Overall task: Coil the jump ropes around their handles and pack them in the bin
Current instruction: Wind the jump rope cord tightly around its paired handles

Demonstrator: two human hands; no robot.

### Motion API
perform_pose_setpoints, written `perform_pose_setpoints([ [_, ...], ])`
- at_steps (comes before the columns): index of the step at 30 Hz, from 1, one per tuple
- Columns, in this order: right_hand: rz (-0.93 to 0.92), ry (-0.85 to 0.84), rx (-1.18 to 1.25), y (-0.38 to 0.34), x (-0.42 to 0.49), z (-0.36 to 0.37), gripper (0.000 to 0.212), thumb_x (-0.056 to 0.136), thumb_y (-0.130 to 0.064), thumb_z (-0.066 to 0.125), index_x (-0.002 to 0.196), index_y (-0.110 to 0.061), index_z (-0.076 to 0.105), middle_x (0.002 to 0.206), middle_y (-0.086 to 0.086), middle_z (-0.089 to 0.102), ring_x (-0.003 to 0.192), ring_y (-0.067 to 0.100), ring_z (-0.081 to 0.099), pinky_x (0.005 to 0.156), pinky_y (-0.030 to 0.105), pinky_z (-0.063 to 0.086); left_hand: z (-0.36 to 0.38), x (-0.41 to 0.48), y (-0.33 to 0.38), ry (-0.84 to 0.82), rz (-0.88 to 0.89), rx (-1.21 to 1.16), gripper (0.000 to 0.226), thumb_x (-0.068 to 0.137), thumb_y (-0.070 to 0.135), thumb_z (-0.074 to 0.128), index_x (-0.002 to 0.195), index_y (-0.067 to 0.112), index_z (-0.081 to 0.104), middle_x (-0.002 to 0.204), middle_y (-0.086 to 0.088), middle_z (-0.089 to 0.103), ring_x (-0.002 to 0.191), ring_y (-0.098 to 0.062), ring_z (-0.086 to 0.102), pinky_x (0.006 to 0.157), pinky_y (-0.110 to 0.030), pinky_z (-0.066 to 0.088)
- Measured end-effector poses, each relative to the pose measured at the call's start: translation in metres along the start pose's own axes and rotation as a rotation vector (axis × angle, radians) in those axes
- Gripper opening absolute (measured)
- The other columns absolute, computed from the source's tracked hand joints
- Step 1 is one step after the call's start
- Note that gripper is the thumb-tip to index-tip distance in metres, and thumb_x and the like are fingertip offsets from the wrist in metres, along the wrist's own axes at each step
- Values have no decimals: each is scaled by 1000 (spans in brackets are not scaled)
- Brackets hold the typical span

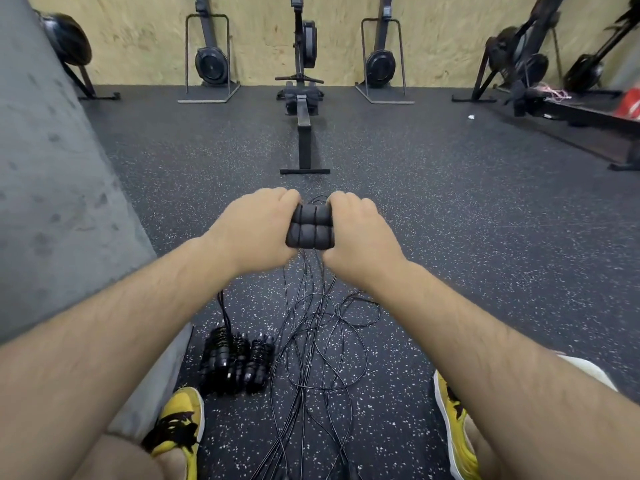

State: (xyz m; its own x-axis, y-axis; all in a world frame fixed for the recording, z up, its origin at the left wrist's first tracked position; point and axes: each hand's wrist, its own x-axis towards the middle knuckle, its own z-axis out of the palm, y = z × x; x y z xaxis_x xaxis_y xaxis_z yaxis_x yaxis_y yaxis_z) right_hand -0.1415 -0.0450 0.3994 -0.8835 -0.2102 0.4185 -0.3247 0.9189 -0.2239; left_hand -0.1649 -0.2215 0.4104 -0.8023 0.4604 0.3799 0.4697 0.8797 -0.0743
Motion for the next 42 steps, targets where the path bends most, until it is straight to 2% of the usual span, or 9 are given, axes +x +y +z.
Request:
perform_pose_setpoints([
  [6,-97,217,199,-20,-2,8,43,74,-5,64,115,-12,50,111,5,51,99,27,49,83,42,46,-6,-17,-10,105,1,46,38,75,40,67,100,15,53,96,-3,61,87,-32,60,65,-38,47],
  [12,484,100,1030,-36,1,38,72,80,-9,73,138,-16,33,114,4,57,91,14,63,71,19,50,-28,-27,-18,224,-148,-34,34,78,37,66,101,16,53,100,-1,64,92,-32,62,65,-35,38],
  [18,155,-494,1002,-120,-17,90,57,72,-36,78,123,-22,57,113,-11,66,103,7,61,78,20,47,-37,-37,-12,278,-103,-135,31,77,36,68,98,18,54,89,11,54,90,-26,59,64,-30,30],
  [20,109,-518,1063,-138,-21,87,10,86,-23,68,93,-16,64,77,-19,64,68,-8,52,58,11,38,-38,-39,-14,281,-76,-174,30,77,37,68,97,20,54,88,13,52,89,-24,58,64,-29,29],
  [22,113,-508,1020,-139,-16,87,25,97,-15,53,73,-12,60,51,-17,54,40,-3,41,42,12,33,-40,-42,-19,275,-55,-185,30,77,39,69,95,22,53,87,14,52,89,-23,58,64,-29,29],
  [26,76,-484,904,-107,-2,69,28,101,-36,52,87,-19,69,66,0,57,55,13,49,59,37,57,-47,-45,-44,248,-93,-222,37,74,47,76,96,26,55,87,10,60,86,-22,58,65,-31,35],
  [32,77,-484,661,-15,15,0,28,98,-38,58,75,-25,66,55,-12,45,51,12,35,48,24,30,-34,-45,-69,5,-46,-153,61,61,81,72,96,34,51,91,16,57,89,-14,57,71,-34,48],
  [38,342,-447,826,10,18,-11,27,94,-13,46,67,-16,46,55,-4,42,52,15,29,52,29,21,-9,-23,-52,45,69,61,59,70,69,74,102,24,55,95,6,59,89,-24,60,68,-37,48],
  [42,266,-362,585,18,1,-10,40,89,-49,63,81,-10,66,65,-5,54,58,13,47,56,28,35,5,-17,-42,60,105,109,53,70,59,78,98,20,56,89,2,59,82,-29,61,61,-36,44],
])
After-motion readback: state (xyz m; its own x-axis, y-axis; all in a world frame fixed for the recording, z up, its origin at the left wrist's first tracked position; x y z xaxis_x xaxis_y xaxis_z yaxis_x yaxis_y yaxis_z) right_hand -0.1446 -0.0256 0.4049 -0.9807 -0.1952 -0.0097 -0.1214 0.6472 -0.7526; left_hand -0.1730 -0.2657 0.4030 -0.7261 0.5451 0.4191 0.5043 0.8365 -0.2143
